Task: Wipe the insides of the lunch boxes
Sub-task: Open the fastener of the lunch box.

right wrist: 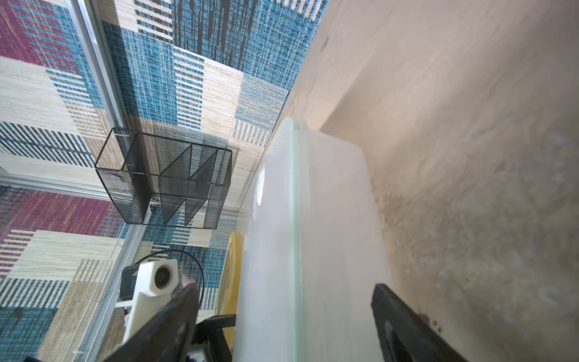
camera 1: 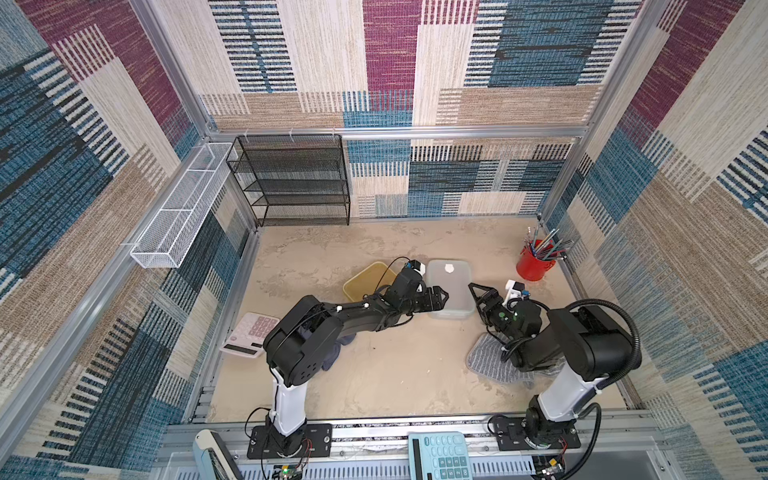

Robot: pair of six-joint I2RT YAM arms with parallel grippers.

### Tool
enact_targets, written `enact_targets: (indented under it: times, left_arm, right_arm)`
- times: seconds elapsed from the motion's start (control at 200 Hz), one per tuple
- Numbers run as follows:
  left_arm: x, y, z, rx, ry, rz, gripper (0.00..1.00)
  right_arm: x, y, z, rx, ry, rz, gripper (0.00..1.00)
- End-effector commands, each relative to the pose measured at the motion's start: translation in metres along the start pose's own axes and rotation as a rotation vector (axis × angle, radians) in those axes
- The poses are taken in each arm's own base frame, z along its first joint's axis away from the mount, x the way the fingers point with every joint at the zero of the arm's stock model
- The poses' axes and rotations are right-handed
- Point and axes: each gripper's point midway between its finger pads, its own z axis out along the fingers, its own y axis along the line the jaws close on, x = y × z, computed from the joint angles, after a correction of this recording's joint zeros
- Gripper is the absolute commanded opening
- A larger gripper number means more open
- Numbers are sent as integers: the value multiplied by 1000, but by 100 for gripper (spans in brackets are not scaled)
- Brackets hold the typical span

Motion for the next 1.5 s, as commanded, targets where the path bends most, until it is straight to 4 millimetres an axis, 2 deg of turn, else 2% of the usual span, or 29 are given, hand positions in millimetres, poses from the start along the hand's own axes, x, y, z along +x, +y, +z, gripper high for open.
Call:
enact_targets:
  times: [0.0, 0.566, 0.746, 1.497]
  left_arm:
    - [-6, -13, 3, 45, -21, -3, 82]
    - [-2, -21, 9, 75, -25, -35, 77]
    - [0, -22, 13, 78, -21, -36, 74]
    - [11, -3, 23, 2, 7, -46, 60]
  right_arm:
    - [-10, 28, -2, -119, -49, 1, 85]
    - [-16, 36, 1, -189, -85, 134, 76]
    - [-16, 44, 2, -227, -87, 141, 68]
    - [-19, 46, 2, -183, -95, 75, 44]
